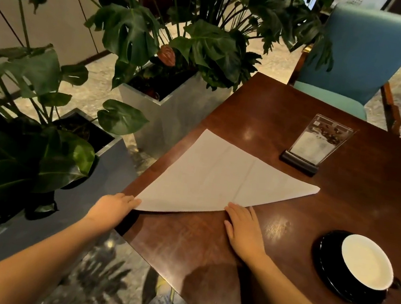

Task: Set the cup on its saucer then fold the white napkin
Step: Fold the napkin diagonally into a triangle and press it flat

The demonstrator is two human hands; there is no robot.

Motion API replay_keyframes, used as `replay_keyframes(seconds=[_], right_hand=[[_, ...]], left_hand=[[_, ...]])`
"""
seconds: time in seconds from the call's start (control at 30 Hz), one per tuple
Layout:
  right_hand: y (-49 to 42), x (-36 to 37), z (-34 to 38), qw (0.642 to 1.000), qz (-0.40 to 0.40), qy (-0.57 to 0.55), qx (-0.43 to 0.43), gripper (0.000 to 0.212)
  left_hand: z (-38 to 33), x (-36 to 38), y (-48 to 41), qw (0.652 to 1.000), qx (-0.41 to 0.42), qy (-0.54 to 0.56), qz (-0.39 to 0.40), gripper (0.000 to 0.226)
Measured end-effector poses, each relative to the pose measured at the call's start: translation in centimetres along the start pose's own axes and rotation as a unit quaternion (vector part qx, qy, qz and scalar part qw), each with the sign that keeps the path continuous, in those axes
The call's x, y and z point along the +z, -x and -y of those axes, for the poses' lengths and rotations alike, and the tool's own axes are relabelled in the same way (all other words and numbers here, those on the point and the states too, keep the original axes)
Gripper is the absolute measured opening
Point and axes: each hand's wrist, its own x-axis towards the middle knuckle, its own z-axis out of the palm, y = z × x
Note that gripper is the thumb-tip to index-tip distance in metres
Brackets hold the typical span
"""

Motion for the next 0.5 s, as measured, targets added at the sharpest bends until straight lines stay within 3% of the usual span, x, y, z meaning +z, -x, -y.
replay_keyframes(seconds=[0.1,0.23,0.33,0.5], right_hand=[[-1.5,-0.2,0.8,0.999,-0.032,-0.021,0.008,0.029],[-1.9,-0.3,1.1,0.997,-0.056,-0.036,0.027,0.022],[-1.8,-0.1,1.0,0.995,-0.074,-0.049,0.035,0.016],[-2.0,-0.3,1.5,0.989,-0.072,-0.082,0.1,0.007]], left_hand=[[0.7,-0.6,0.0,0.988,-0.041,0.143,-0.045,0.026],[1.9,-2.7,-0.9,0.952,-0.095,0.28,-0.08,0.013],[2.2,-4.4,-2.0,0.897,-0.16,0.404,-0.078,0.012],[2.1,-6.3,-4.6,0.789,-0.202,0.57,-0.108,0.008]])
